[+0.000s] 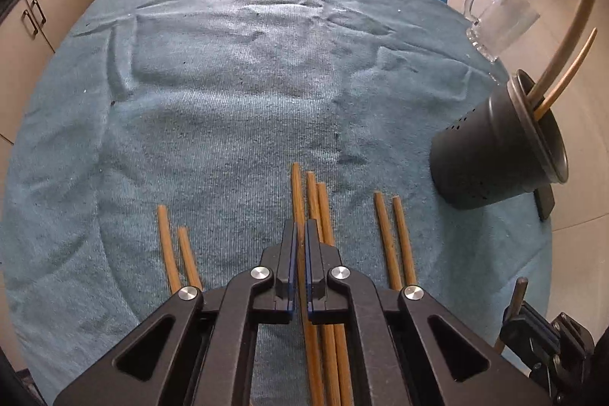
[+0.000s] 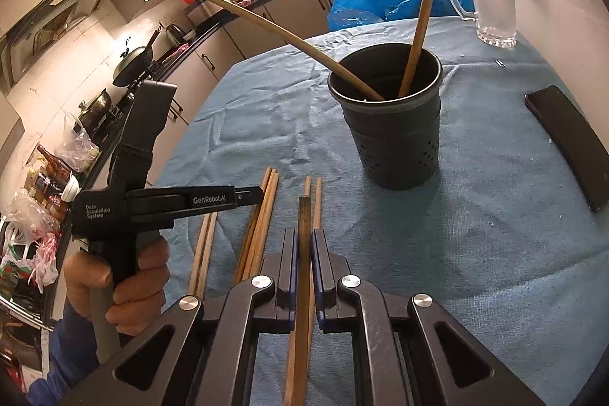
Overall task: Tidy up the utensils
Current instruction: 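Lift both chopsticks upright and carry them down into the black holder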
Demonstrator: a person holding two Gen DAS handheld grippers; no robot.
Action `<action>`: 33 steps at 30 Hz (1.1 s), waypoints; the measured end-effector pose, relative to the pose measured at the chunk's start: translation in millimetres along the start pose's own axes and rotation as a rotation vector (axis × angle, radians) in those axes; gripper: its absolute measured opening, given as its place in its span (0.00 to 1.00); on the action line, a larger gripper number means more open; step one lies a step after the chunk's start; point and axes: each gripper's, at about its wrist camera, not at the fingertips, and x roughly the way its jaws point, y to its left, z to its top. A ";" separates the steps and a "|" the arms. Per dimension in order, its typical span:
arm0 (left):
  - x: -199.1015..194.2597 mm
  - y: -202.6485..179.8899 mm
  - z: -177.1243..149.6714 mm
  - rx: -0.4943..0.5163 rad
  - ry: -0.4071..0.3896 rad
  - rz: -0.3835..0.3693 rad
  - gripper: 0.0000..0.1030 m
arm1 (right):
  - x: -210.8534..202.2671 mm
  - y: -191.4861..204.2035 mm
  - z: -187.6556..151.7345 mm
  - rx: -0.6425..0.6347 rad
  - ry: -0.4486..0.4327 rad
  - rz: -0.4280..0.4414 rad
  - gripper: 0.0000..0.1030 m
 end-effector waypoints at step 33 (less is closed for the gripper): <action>-212.9 -19.3 -86.1 0.064 -0.544 -0.050 0.06 | -113.1 26.1 -1.3 -0.109 -0.389 0.072 0.08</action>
